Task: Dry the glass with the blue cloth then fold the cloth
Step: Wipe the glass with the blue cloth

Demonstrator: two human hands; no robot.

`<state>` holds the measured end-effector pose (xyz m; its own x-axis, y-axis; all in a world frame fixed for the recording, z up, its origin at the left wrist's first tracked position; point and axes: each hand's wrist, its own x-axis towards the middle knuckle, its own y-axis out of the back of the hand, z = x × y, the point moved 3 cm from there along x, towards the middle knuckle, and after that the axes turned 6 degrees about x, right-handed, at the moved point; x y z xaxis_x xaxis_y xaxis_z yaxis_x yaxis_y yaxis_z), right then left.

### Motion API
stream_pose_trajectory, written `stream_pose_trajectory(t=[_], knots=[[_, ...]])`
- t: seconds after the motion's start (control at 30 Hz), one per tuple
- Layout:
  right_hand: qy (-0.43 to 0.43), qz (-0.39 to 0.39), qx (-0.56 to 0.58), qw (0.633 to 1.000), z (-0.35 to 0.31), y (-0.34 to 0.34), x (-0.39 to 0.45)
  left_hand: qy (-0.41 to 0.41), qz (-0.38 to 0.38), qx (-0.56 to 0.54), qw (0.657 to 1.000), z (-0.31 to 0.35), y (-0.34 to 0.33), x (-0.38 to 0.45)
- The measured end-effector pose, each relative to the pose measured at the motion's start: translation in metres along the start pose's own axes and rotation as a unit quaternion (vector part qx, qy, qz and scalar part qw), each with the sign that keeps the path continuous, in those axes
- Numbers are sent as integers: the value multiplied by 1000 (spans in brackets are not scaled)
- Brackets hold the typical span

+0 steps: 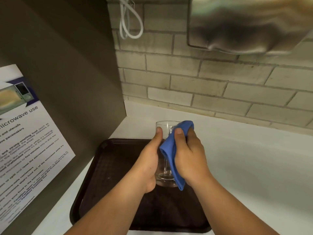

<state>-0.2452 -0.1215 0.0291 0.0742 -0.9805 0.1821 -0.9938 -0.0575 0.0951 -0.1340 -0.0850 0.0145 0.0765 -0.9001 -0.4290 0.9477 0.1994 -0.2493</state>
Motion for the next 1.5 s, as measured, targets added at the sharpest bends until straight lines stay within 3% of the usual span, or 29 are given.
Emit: stream_pose_trajectory(t=[0.1,0.23,0.33,0.4,0.53,0.67,0.73,0.9,1.1,1.23,1.37,1.5], knots=[[-20,-3,0,1000,0,2,5,-5,-11,-45,999,1,-5,-2],[-125,-41,77,988,9,12,4,32,-13,-102,994,4,2,1],[-55,-149,23,987,16,9,-26,52,-12,-110,993,2,8,6],[30,-178,-51,982,15,1,-46,44,4,-87,995,-1,11,8],[101,-106,-108,983,-8,-8,-28,6,-11,-69,998,-4,12,7],[-75,-38,57,995,-11,2,11,-13,-20,-61,998,3,8,6],[-120,-38,78,989,-7,2,12,-7,13,-30,999,5,6,5],[-24,-36,-3,999,-5,-9,12,-19,15,-49,999,2,0,-3],[-176,-84,72,978,17,0,0,41,13,-121,992,3,8,-1],[-69,-201,-19,977,20,-3,-39,59,39,-64,995,-2,15,1],[40,-148,-58,986,2,-13,-31,38,33,-29,998,-4,20,3],[-76,-57,19,995,-4,-11,7,30,6,-75,997,-3,18,5]])
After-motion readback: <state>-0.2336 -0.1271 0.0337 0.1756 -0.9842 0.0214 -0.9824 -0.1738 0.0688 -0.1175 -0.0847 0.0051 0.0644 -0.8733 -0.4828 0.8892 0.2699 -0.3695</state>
